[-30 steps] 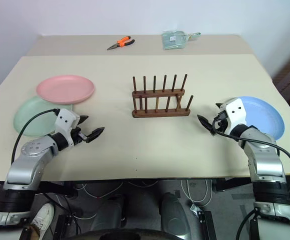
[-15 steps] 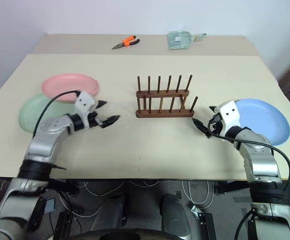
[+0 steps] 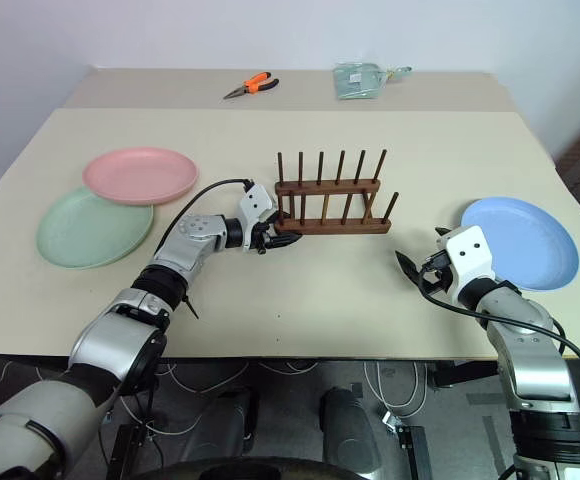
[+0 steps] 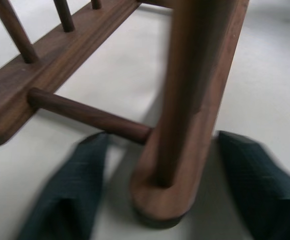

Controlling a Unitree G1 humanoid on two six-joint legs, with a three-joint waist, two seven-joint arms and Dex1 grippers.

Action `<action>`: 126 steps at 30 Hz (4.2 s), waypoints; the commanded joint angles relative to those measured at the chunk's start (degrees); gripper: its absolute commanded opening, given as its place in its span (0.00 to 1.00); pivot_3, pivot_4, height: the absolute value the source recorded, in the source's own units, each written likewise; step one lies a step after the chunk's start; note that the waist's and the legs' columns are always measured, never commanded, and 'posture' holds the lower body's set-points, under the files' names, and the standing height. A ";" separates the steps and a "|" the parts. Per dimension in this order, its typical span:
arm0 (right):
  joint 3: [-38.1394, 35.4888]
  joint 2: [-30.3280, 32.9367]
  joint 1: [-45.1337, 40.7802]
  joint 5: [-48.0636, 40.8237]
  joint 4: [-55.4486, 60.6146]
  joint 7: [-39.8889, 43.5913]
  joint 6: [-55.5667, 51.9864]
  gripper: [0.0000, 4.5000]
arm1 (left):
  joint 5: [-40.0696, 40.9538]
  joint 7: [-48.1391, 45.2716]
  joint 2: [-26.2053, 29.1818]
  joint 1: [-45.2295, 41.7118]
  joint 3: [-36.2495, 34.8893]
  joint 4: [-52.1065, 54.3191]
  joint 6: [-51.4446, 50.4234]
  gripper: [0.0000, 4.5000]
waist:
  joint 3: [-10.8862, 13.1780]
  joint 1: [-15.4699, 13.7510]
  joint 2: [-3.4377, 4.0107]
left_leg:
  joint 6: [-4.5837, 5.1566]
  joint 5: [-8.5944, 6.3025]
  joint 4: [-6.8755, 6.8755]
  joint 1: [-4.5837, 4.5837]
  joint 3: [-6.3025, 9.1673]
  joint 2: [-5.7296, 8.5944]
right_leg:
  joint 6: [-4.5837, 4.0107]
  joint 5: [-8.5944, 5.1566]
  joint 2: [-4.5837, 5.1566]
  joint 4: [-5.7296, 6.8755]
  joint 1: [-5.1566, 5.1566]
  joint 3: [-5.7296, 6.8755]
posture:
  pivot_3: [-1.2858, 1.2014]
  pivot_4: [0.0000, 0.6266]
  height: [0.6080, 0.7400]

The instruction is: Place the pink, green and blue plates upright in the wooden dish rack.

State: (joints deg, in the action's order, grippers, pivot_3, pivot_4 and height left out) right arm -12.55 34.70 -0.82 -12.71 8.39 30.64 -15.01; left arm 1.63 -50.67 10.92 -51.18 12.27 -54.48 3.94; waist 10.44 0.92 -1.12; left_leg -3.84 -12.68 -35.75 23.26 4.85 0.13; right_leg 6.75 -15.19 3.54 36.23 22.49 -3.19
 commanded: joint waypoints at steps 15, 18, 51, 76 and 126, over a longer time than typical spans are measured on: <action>-4.10 3.36 1.22 0.93 -1.77 0.75 1.53 1.00 | 1.72 -17.87 7.16 12.53 2.64 26.80 -3.53 0.29 | -0.01 -0.04 0.04 | 0.01 -0.01 0.00 0.00 0.02 -0.01 | -0.02 0.00 0.01 0.03 0.01 -0.01 | 0.52 0.24 1.00; -5.19 4.09 2.53 1.31 -2.46 1.07 2.03 1.00 | -0.29 -14.00 8.22 12.72 2.24 25.73 -4.29 0.58 | -0.01 -0.11 0.04 | 0.03 -0.02 -0.10 0.01 0.03 0.00 | -0.01 0.00 0.01 0.03 -0.04 -0.01 | 0.52 0.24 1.00; 12.27 -6.32 -11.90 13.25 -13.72 -7.54 1.19 0.00 | -3.07 14.14 4.02 20.79 3.03 34.16 -20.34 0.15 | -0.42 0.65 0.26 | 0.10 -0.06 -0.17 -0.97 -0.02 0.00 | -0.21 -0.08 0.02 -0.04 -0.98 -0.05 | 0.52 0.24 1.00; 12.32 -1.46 -8.40 4.08 4.19 6.63 -3.48 0.96 | 5.95 58.88 5.34 13.99 -37.33 50.03 -25.86 0.76 | -0.26 1.14 0.17 | 0.12 -0.08 0.09 -0.72 0.02 0.02 | 0.16 -0.06 0.08 -0.10 -0.71 -0.04 | 0.52 0.24 1.00; 27.47 1.47 -30.98 37.81 -1.58 -1.53 20.27 0.01 | 22.39 45.87 -5.15 2.78 -17.59 60.44 -40.76 0.00 | 0.08 -0.03 -0.42 | -0.01 -0.01 0.08 0.09 0.03 0.05 | 0.12 -0.02 0.06 -0.12 0.10 -0.01 | 0.52 0.24 1.00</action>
State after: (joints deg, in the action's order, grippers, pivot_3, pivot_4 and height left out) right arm 16.96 35.87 -31.25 24.01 6.41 30.80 4.92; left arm 22.92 -4.72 5.94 -47.10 -3.74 3.58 -37.01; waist 10.52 0.89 -1.54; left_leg -3.85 -12.68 -35.68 23.35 4.88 0.18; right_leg 6.87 -15.21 3.60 36.12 22.59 -3.20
